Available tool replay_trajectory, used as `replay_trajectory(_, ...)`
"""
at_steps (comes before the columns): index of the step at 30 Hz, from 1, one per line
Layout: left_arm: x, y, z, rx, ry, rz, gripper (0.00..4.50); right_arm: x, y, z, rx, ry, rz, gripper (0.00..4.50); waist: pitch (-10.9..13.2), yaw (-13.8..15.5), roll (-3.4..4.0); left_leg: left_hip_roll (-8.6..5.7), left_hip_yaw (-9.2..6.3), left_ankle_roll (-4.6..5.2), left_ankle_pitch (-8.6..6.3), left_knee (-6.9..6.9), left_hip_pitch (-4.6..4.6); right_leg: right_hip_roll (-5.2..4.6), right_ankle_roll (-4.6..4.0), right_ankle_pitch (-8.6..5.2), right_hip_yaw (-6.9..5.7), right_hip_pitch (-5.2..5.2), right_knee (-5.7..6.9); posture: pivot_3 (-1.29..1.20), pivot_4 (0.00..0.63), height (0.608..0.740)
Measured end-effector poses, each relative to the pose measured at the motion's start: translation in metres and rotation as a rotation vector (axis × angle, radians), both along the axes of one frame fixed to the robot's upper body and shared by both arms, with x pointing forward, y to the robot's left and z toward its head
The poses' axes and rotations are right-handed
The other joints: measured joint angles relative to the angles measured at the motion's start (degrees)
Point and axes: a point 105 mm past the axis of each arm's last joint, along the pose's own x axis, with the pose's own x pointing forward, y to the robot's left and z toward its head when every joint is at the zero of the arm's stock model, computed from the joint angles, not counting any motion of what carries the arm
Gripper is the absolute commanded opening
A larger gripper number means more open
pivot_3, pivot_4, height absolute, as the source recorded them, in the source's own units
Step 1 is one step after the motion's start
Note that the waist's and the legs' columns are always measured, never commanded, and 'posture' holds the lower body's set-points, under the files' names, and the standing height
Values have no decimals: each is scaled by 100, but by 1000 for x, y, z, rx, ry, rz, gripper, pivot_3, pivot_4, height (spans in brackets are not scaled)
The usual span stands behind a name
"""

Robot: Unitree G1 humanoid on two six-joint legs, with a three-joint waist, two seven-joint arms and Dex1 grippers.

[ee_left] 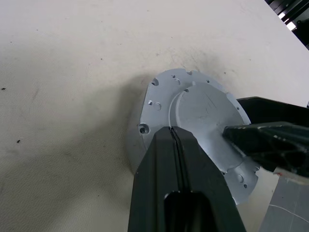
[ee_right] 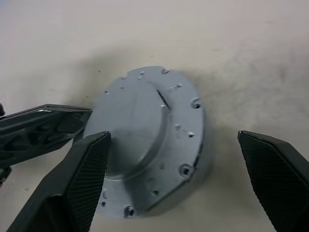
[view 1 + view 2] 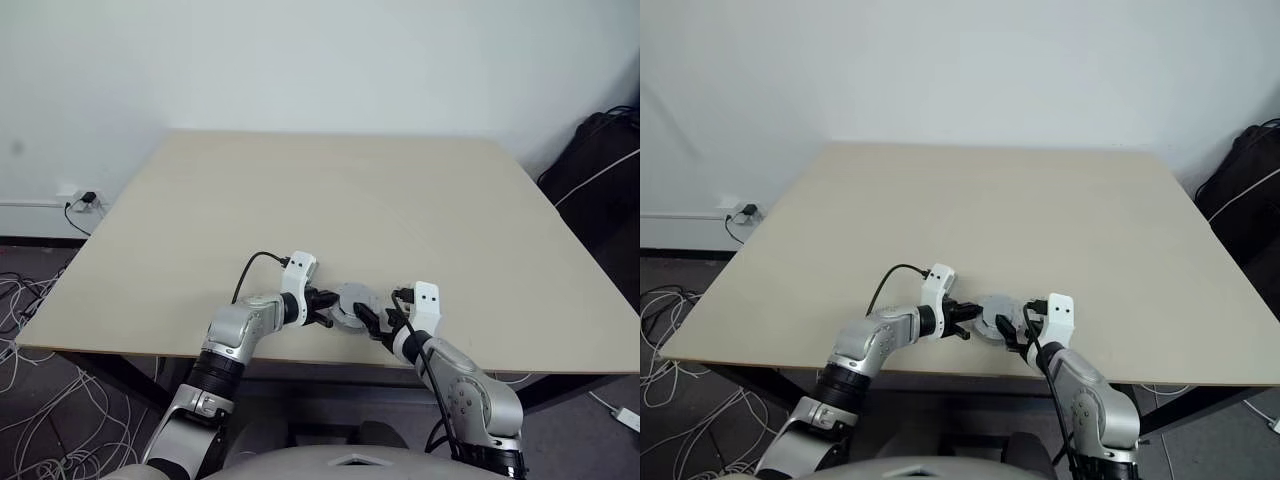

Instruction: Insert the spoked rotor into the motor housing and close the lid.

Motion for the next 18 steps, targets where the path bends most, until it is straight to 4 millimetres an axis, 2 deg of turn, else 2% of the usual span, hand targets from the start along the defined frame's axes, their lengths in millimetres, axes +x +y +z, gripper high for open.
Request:
replay_trajectory(5,0,0,0,0,-2,1,0,-1,9,-4,128,66,-4,4484,1,-6,1,0,0,0,0,0,0,0,0,0,0,0,1,0,0,740)
replay_trajectory(11,0,0,0,-1,-4,1,0,3,7,-3,264,106,-67,4484,2,-22,5,0,0,0,0,-1,0,0,1,1,0,0,0,0,0,740)
replay_trajectory(18,2,2,1,-1,-13,7,0,-3,0,-1,565,160,-115,4484,5,-50,13,0,0,0,0,-20,0,-1,-2,-1,2,-7,-3,0,0,740)
